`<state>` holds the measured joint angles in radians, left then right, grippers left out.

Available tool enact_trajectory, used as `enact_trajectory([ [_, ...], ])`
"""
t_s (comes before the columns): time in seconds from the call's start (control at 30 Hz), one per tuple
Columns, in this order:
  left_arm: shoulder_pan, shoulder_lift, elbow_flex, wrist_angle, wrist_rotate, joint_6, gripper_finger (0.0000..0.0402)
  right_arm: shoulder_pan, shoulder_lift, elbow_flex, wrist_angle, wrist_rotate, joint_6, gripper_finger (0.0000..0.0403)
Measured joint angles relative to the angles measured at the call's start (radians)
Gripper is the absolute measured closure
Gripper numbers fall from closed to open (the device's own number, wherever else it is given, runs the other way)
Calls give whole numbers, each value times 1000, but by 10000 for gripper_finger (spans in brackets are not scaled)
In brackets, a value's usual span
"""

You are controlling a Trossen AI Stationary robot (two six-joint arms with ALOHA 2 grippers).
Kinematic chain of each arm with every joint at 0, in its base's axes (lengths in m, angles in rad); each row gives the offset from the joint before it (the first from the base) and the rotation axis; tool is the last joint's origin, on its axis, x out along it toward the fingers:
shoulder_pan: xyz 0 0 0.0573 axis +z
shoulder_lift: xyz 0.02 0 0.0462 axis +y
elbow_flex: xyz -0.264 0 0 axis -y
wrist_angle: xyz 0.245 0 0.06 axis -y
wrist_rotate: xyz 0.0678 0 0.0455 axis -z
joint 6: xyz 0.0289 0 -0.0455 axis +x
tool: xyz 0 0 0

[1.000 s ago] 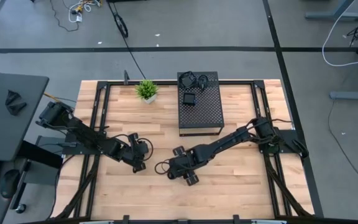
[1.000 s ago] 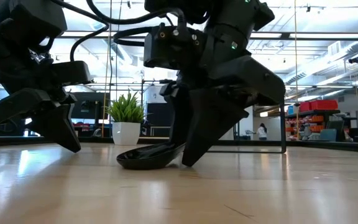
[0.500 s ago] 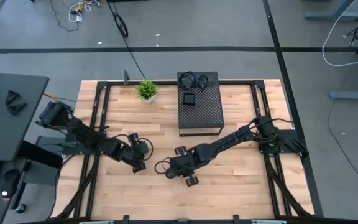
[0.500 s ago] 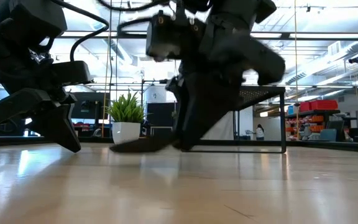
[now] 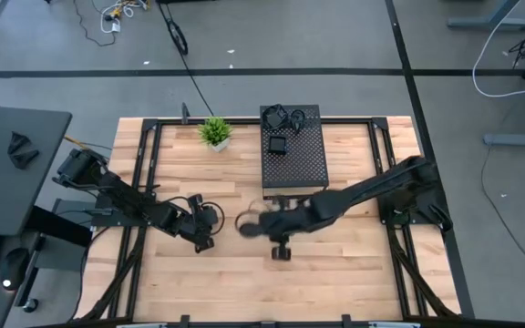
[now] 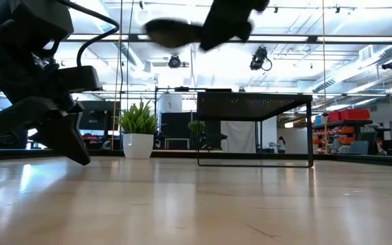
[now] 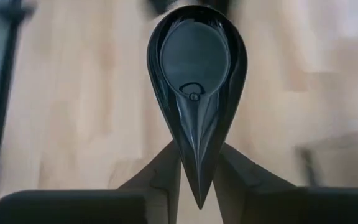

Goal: Pick & Place Mini shaped plates
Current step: Stack the drop shaped plate on top of the drop shaped plate on the shelf

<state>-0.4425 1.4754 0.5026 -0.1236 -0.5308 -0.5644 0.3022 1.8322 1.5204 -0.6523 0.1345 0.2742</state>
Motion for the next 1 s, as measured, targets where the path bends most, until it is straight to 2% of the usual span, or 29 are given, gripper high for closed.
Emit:
enact_trajectory([
  [0.2, 0, 0, 0, 8, -26, 0, 392, -83, -208, 2, -185, 199, 324, 323],
  [0.37, 0, 1, 0, 12, -40, -1, 394, -252, -324, 2, -387, 287, 537, 324],
  [0.5, 2, 1, 0, 47, -46, -1, 393, -422, -342, 2, -443, 263, 609, 324],
  [0.67, 3, 1, 0, 97, -78, 0, 395, -575, -311, 2, -375, 187, 609, 324],
  [0.8, 3, 1, 0, 118, -90, 0, 392, -632, -269, 2, -323, 150, 679, 324],
  [1.0, 3, 1, 0, 118, -123, 9, 391, -644, -189, 2, -209, 146, 770, 329],
])
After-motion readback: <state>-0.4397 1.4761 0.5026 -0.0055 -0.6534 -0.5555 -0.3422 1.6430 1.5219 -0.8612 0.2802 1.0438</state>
